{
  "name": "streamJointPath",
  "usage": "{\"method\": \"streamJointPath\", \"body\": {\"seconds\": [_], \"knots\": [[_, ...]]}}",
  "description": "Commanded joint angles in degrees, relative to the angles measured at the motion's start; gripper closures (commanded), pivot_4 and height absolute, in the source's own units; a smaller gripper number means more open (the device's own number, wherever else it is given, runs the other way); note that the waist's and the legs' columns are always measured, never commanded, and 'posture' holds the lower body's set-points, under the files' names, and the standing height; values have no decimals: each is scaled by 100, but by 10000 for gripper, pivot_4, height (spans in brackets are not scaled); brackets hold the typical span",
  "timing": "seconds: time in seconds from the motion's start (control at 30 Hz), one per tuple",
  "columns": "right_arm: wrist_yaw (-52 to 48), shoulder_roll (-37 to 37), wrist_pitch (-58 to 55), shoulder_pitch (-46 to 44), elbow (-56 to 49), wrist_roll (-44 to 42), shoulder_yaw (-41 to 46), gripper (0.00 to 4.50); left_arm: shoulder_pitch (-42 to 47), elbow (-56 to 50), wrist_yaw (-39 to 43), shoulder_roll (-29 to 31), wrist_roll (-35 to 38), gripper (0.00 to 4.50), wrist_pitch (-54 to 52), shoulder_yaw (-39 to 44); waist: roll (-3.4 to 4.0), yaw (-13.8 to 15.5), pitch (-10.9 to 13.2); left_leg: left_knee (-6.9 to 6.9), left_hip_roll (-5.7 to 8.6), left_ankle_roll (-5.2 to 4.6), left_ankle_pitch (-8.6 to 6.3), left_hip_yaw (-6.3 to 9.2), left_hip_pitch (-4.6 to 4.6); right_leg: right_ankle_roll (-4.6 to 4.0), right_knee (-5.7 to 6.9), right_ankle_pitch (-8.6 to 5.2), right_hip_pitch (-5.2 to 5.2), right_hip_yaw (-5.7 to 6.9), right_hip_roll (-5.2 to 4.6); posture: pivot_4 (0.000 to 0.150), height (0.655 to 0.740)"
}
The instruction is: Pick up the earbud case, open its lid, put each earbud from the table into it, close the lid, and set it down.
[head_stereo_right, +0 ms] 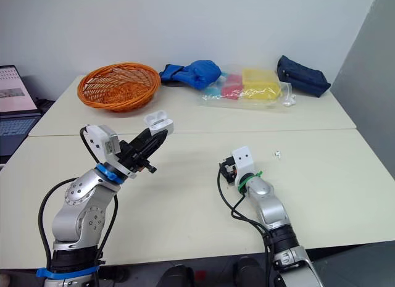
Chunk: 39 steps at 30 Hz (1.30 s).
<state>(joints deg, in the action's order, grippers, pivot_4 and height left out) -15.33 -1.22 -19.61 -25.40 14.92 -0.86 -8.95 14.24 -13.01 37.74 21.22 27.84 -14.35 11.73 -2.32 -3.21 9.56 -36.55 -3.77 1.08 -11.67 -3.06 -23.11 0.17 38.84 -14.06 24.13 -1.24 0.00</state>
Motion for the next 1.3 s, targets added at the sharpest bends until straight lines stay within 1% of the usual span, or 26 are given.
{"method": "streamJointPath", "body": {"seconds": [0.03, 0.1, 0.17, 0.37, 0.47, 0.53, 0.6, 0.63, 0.67, 0.7, 0.73, 0.77, 0.8, 0.83, 0.87, 0.9, 0.93, 0.97, 1.03, 1.17, 1.23, 1.3], "knots": [[-145, 241, -61, -27, 428, 33, -279, 26479, 99, -42, 9, 62, -19, 37374, 192, -2, -6, -27, -2, 14, 3, 0, 0, -3, 13, 0, 0, 0, -4, -10, 0, 1500, 7400], [-168, 269, -44, -56, 471, 51, -286, 34388, 86, -32, 18, 63, -32, 37374, 220, -15, -14, -38, -6, 32, 2, 0, 0, 0, 26, -2, 0, -1, -3, -25, 0, 1500, 7400], [-184, 266, 17, -52, 484, 84, -309, 40192, 73, -30, 18, 64, -28, 37374, 241, -5, -17, -42, -8, 49, 2, 0, 0, 1, 37, -1, 0, -1, -2, -53, 7, 1500, 7400], [-300, 246, 65, 24, 424, 97, -367, 40319, 28, -34, 6, 73, -28, 37374, 284, 7, -17, -80, -8, 64, -5, 0, -1, -5, 43, 0, -1, 0, 4, -69, 22, 1500, 7400], [-446, 76, 98, 65, 332, 94, -322, 40319, -4, -66, 1, 70, -14, 37374, 273, 5, -17, -86, -8, 67, -5, 1, -2, -11, 42, 0, -7, -1, 5, -73, 37, 1500, 7400], [-687, -191, 59, 94, 51, 110, -353, 40319, 3, -79, 9, 75, -3, 37374, 268, 2, -17, -78, -7, 69, -4, 2, -2, -12, 39, -2, -17, -2, 5, -73, 38, 1500, 7400], [-1143, -573, -169, 165, -462, -36, -344, 40319, 11, -90, 27, 78, 24, 37374, 260, 5, -16, -42, -6, 72, -4, 6, -4, -15, 32, -1, -27, -2, 6, -74, 37, 1500, 7400], [-1728, -1135, -418, 214, -1043, -220, -308, 40319, 0, -82, 50, 81, 30, 37374, 271, 3, -13, -20, -4, 73, -3, 13, -9, -20, 26, 2, -35, -3, 11, -76, 36, 1500, 7400], [-2142, -1546, -604, 248, -1464, -356, -287, 40319, -8, -75, 68, 83, 32, 37374, 280, 1, -8, 4, 3, 72, -3, 20, -13, -20, 21, 7, -41, -4, 11, -76, 36, 1500, 7400], [-2883, -2376, -920, 308, -2116, -626, -169, 40319, -50, -79, 104, 68, 55, 37374, 298, -6, 9, 53, 16, 73, -1, 24, -16, -23, 15, 13, -51, -6, 13, -80, 34, 1500, 7400], [-3381, -2966, -1163, 349, -2571, -837, -89, 40319, -80, -83, 129, 58, 74, 37374, 311, -12, 27, 109, 29, 72, 2, 28, -19, -22, 5, 17, -74, -6, 10, -74, 29, 1500, 7400], [-4003, -3708, -1413, 437, -2991, -1151, 53, 40319, -117, -85, 162, 31, 110, 37374, 333, -23, 34, 149, 34, 77, 10, 28, -19, -28, -5, 24, -89, -8, 15, -78, 16, 1500, 7400], [-4412, -4227, -1594, 502, -3272, -1393, 151, 40319, -144, -94, 176, 11, 135, 37374, 348, -37, 36, 166, 38, 74, 14, 32, -25, -34, -14, 44, -93, -7, 22, -88, 4, 1500, 7400], [-4782, -4751, -1700, 611, -3402, -1562, 245, 40319, -163, -92, 203, -23, 191, 37374, 360, -41, 27, 165, 37, 71, 20, 31, -33, -35, -27, 71, -104, -4, 25, -88, -7, 1500, 7400], [-5013, -5110, -1775, 686, -3484, -1684, 304, 40319, -176, -90, 223, -47, 231, 37374, 368, -42, 15, 168, 38, 71, 22, 26, -41, -34, -28, 75, -119, -3, 22, -89, -5, 1500, 7400], [-5119, -5304, -1808, 737, -3513, -1755, 343, 40319, -182, -100, 228, -67, 247, 37374, 368, -48, -1, 158, 36, 67, 22, 26, -51, -31, -31, 76, -130, -2, 17, -83, 0, 1500, 7400], [-5485, -5756, -1567, 832, -3215, -1627, 324, 40319, -218, -82, 349, -169, 330, 37374, 495, -71, -11, 138, 32, 68, 18, 24, -55, -32, -31, 75, -140, -3, 14, -77, 4, 1500, 7400], [-5728, -6049, -1382, 890, -2990, -1528, 300, 40319, -243, -68, 438, -243, 384, 37374, 591, -88, -9, 140, 33, 68, 6, 24, -61, -29, -31, 74, -155, -1, 9, -78, 10, 1500, 7400], [-6080, -6423, -993, 905, -2540, -1322, 162, 40319, -282, -32, 598, -324, 337, 37374, 808, -169, -8, 144, 36, 72, 11, 23, -64, -32, -31, 74, -167, -2, 5, -74, 13, 1500, 7400], [-6322, -6455, -486, 567, -1640, -886, -237, 40319, -281, 51, 682, -332, 261, 37374, 946, -254, -7, 132, 38, 65, 14, 22, -64, -40, -32, 74, -171, -1, 7, -90, 14, 1500, 7400], [-6410, -6490, -163, 538, -1376, -724, -280, 40319, -278, 15, 704, -299, 282, 37374, 929, -303, -7, 145, 39, 63, 15, 22, -64, -40, -33, 76, -169, 1, 8, -88, 14, 1500, 7400], [-6448, -6684, 226, 626, -949, -417, -348, 40319, -309, -19, 715, -250, 293, 37374, 880, -319, -5, 154, 40, 62, 15, 23, -64, -40, -33, 81, -169, 4, 6, -87, 14, 1500, 7400]]}}
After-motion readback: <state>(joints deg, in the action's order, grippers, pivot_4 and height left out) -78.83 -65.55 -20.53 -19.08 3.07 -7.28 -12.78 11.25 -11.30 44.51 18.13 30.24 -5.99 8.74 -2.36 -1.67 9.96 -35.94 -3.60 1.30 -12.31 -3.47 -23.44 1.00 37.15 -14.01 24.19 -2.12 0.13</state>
